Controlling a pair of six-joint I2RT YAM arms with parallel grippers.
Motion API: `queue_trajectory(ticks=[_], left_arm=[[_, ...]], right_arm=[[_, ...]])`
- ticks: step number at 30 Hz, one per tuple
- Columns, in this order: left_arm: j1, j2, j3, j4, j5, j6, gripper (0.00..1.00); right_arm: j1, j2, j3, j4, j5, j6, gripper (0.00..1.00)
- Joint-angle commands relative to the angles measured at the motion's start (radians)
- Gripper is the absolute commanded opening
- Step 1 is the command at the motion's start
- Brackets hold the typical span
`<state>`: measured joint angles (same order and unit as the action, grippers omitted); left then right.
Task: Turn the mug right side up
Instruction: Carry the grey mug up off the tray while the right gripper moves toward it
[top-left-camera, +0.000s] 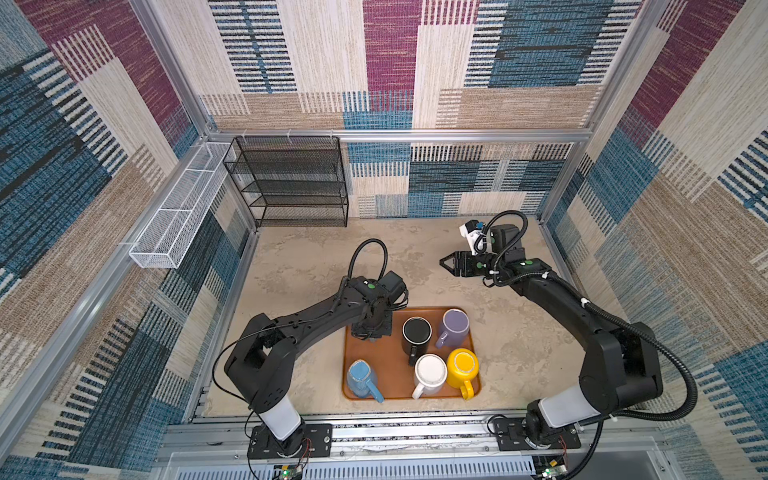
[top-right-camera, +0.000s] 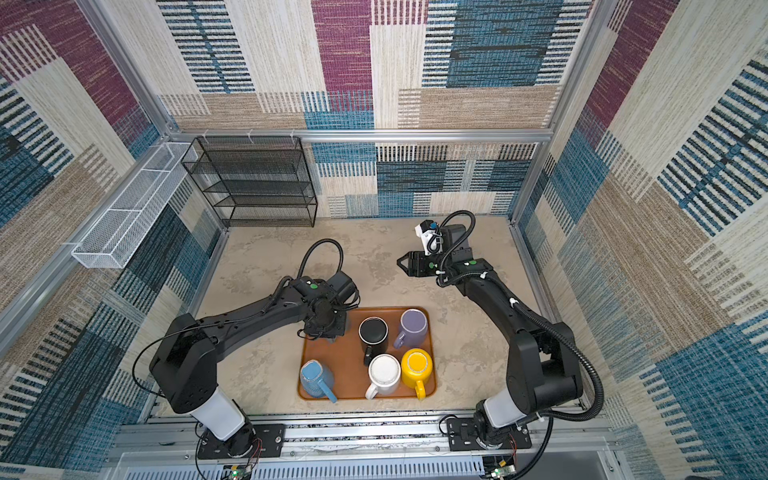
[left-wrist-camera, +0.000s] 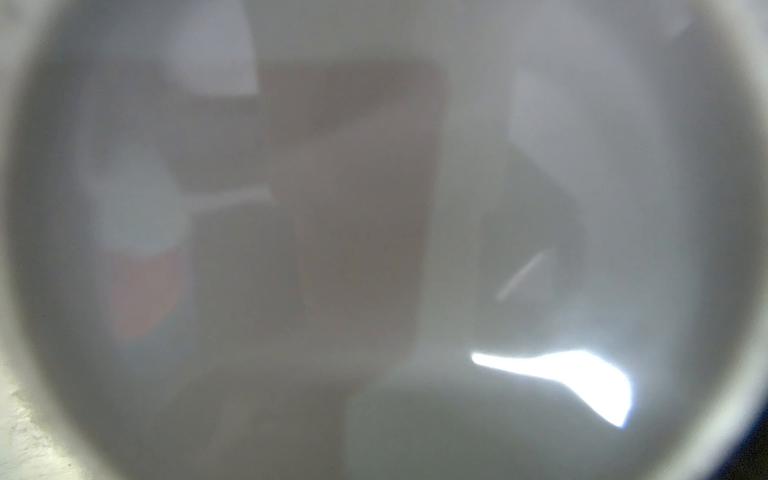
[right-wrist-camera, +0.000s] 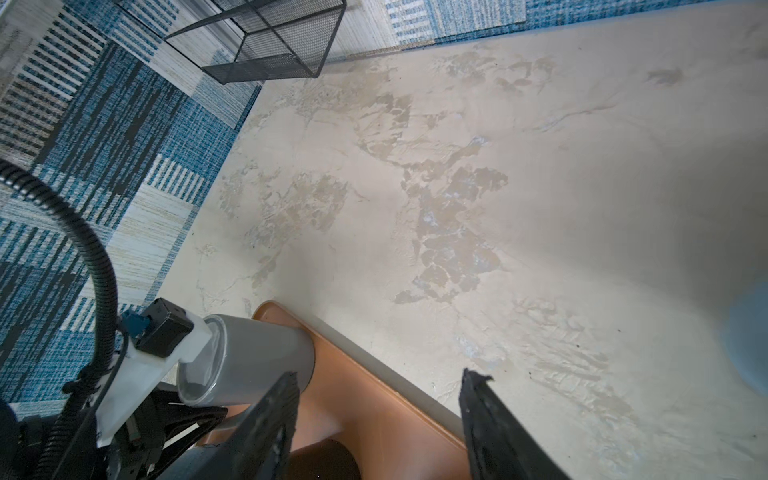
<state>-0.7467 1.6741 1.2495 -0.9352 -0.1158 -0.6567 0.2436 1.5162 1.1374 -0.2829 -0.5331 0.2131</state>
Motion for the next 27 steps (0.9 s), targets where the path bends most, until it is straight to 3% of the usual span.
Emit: queue_trajectory(ticks=[1, 12, 27], left_arm=[[0.014, -0.014, 0.024, -0.01, -0.01, 0.032, 0.0], [0.07, -0.083, 0.059, 0.057, 0.044, 0.089, 0.0], [0.19, -0.231, 0.019, 0.392, 0.242, 0.132, 0.0]], right_arm=[[0.011, -0.002, -0.005, 0.076, -0.028, 0.032, 0.65], [0.06, -0.008, -0.071, 0.214, -0.094, 0.138, 0.65], [0.09, -0.038, -0.137, 0.359, -0.206, 0.256, 0.64]])
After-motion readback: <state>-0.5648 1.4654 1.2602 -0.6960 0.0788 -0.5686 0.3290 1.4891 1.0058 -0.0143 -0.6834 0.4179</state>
